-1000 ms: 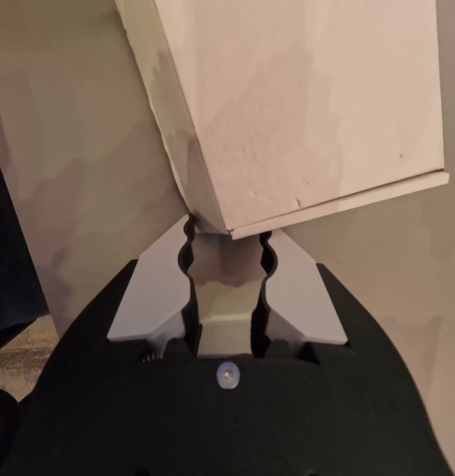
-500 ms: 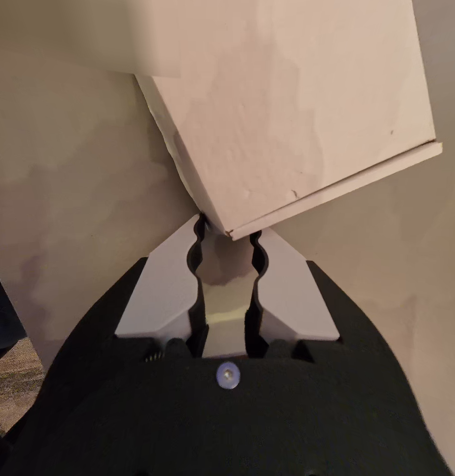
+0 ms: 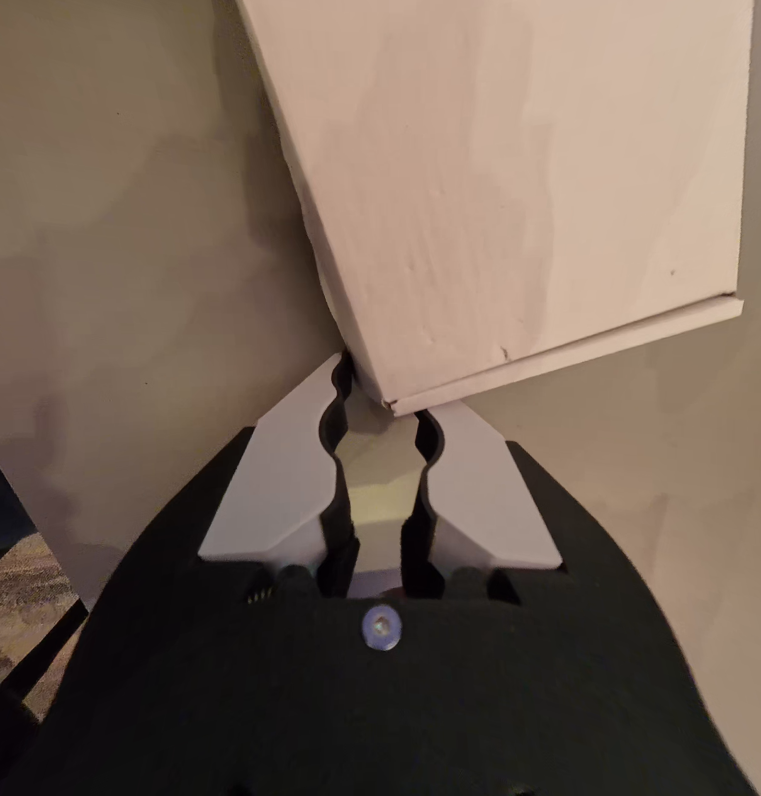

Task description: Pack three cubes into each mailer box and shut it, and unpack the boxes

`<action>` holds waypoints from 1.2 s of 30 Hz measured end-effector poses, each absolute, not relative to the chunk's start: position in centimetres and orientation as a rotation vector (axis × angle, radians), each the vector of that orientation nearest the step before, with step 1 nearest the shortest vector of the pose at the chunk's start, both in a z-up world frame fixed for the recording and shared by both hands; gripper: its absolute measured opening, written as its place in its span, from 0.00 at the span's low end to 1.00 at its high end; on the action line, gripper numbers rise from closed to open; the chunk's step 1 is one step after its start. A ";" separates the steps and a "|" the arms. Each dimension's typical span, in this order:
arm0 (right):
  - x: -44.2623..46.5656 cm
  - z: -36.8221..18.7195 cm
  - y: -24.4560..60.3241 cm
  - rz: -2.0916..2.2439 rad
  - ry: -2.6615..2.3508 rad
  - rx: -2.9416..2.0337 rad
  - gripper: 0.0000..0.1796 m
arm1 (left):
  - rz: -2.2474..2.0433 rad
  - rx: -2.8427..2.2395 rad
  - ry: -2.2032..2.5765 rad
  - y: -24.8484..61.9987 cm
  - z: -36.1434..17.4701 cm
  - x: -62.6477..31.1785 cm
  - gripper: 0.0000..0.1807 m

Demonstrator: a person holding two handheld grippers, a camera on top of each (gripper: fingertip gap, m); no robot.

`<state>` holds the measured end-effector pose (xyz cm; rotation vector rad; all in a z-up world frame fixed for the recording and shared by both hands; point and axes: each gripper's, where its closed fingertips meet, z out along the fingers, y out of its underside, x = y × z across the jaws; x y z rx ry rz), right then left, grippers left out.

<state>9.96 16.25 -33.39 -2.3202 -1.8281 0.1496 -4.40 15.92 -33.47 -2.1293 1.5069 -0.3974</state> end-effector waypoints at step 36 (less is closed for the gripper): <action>9.8 -32.7 18.2 0.234 -1.631 -2.296 0.30 | -0.459 -2.146 1.493 17.3 -33.5 -3.8 0.31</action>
